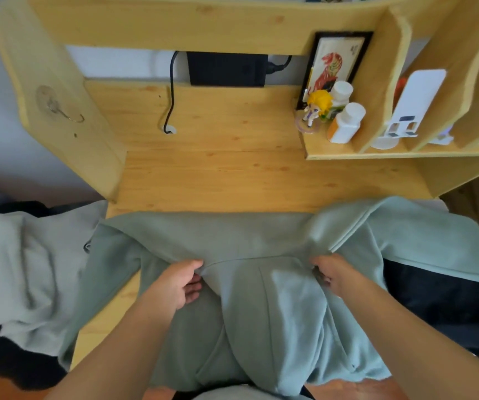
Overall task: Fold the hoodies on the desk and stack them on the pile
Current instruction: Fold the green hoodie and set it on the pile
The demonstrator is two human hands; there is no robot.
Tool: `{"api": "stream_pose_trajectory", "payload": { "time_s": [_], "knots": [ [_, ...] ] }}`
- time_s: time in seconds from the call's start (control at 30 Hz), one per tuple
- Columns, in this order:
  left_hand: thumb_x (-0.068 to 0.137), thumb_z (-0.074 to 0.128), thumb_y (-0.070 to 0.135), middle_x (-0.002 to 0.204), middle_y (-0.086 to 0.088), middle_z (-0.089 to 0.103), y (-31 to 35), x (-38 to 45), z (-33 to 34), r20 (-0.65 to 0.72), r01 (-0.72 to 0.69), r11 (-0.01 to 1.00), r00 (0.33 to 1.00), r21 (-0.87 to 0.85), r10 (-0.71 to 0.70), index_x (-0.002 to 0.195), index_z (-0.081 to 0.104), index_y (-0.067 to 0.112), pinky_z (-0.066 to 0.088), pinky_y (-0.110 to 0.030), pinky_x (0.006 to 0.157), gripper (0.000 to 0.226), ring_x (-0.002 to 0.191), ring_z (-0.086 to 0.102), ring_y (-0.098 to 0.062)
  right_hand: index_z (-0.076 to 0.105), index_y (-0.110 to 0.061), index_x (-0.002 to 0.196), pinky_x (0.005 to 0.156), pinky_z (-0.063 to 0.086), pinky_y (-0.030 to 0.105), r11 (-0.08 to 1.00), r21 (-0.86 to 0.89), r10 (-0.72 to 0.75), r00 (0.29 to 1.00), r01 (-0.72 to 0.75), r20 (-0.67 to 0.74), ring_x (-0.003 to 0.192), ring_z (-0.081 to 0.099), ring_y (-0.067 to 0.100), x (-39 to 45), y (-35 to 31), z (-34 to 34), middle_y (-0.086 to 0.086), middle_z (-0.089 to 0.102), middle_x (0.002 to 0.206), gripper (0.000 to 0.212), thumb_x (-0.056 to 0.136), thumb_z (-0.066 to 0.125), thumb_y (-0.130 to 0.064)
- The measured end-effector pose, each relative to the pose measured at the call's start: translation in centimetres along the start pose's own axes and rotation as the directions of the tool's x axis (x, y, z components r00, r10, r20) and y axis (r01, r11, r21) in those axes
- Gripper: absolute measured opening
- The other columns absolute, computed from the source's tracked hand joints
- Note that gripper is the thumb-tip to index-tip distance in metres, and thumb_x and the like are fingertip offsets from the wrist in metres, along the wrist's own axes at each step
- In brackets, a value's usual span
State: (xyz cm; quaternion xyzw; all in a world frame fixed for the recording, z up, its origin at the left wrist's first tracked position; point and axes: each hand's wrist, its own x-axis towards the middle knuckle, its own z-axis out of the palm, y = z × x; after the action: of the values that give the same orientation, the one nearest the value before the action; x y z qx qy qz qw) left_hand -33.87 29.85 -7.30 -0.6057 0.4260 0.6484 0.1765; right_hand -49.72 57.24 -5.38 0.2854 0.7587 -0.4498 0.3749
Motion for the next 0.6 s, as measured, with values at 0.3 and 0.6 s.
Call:
{"api": "stream_pose_trajectory", "payload": {
  "time_s": [0.3, 0.6],
  "knots": [
    [0.106, 0.049, 0.01, 0.101, -0.002, 0.068, 10.4, -3.7, 0.5, 0.055, -0.379, 0.852, 0.904, -0.361, 0.425, 0.11, 0.056, 0.021, 0.052, -0.032, 0.08, 0.013, 0.088, 0.065, -0.016, 0.06, -0.022, 0.1, 0.068, 0.05, 0.029, 0.784, 0.545, -0.378, 0.925, 0.296, 0.043, 0.075, 0.064, 0.015, 1.3, -8.2, -0.8, 0.004, 0.064, 0.089, 0.023, 0.101, 0.049, -0.002],
    [0.105, 0.049, 0.029, 0.157, -0.018, 0.042, 8.6, 2.5, 1.7, 0.035, -0.476, 0.46, 0.722, 0.75, 0.691, 0.156, 0.036, 0.01, 0.031, -0.039, 0.119, 0.055, 0.146, 0.038, -0.033, 0.034, -0.029, 0.156, 0.119, 0.031, 0.04, 0.742, -0.387, -0.579, 0.814, 0.547, 0.041, 0.141, 0.039, 0.03, 1.6, -4.8, 3.8, 0.005, 0.034, 0.159, 0.066, 0.096, 0.062, -0.027]
  ]
}}
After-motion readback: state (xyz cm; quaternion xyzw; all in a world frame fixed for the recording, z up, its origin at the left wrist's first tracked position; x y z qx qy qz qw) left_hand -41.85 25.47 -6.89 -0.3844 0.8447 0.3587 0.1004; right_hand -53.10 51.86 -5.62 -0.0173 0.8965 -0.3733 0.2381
